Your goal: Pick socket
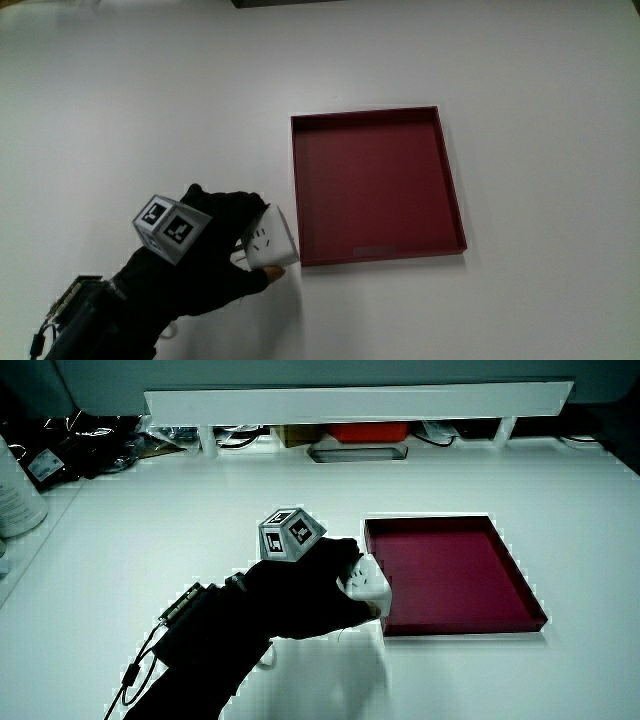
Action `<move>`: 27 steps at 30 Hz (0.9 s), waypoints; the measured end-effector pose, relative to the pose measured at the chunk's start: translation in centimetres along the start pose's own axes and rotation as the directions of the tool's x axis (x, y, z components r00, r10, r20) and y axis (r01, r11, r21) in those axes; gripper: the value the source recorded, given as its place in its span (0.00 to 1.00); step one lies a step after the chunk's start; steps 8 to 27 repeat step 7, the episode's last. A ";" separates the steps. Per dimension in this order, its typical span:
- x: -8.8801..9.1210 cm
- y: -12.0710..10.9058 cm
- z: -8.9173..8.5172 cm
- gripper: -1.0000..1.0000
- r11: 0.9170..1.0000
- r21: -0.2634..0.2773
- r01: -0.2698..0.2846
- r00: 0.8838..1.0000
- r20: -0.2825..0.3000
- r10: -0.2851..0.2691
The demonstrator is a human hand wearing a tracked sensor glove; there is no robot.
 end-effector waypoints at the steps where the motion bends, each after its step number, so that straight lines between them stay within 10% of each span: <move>1: 0.0 0.4 -0.2 1.00 1.000 0.006 0.019 1.000 0.013 -0.019; 2: 1.2 0.8 0.7 1.00 1.000 0.008 0.025 0.998 -0.055 -0.024; 27: 1.9 2.5 0.6 1.00 0.998 0.044 0.055 0.998 -0.034 -0.054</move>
